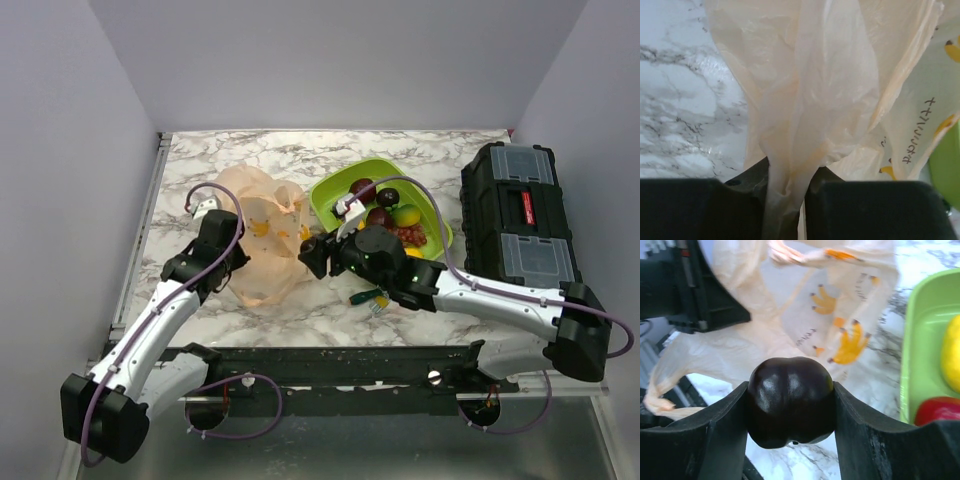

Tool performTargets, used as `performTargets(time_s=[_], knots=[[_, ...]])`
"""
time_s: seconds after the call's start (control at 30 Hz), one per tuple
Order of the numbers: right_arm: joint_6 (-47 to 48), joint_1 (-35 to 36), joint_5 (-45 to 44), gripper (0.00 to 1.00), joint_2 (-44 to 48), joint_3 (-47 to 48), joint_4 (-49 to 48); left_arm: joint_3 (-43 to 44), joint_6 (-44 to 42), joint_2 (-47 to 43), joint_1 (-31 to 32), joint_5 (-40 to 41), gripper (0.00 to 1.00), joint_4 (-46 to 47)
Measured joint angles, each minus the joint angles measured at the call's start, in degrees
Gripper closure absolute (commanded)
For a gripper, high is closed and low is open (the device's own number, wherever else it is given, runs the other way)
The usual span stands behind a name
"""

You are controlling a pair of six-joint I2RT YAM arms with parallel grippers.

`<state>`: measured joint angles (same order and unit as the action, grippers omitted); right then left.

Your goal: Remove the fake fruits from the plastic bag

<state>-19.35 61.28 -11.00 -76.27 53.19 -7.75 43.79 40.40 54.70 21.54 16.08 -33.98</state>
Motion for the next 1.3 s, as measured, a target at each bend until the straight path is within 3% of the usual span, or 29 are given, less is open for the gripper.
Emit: performTargets(time_s=[0.1,0.17,0.33,0.57,0.8,1.0,1.3], knots=[[1.03,0.00,-4.61,0.91,1.55,-1.18,0.98,-0.09,1.70,-1.33,-1.86,0.83,0.41,-1.40],[1.73,-0.04,-7.50,0.91,2.23,-2.08,1.70,-0.09,2.80,-2.58,-3.30,1.05,0.26,-2.16],[3.06,-1.44,-13.25,0.91,2.95,-3.08,4.52,1.44,3.15,-3.67,-4.72,1.40,0.01,-4.42],[2.78,-8.72,-14.43,0.92,0.79,-1.90,6.49,9.55,1.75,-3.76,-4.94,4.09,0.01,-9.01],[0.50,-16.70,-10.34,0.89,-12.39,8.00,10.21,12.04,-1.88,-8.17,-4.96,3.91,0.03,-10.38],[-2.34,-22.32,-1.27,0.73,-23.63,17.88,11.87,12.26,-8.24,-9.44,-4.96,-5.16,0.01,-8.81],[-4.24,-24.26,6.21,0.31,-35.28,29.64,15.02,11.61,-14.78,-10.95,-4.81,-21.18,0.01,-5.55]])
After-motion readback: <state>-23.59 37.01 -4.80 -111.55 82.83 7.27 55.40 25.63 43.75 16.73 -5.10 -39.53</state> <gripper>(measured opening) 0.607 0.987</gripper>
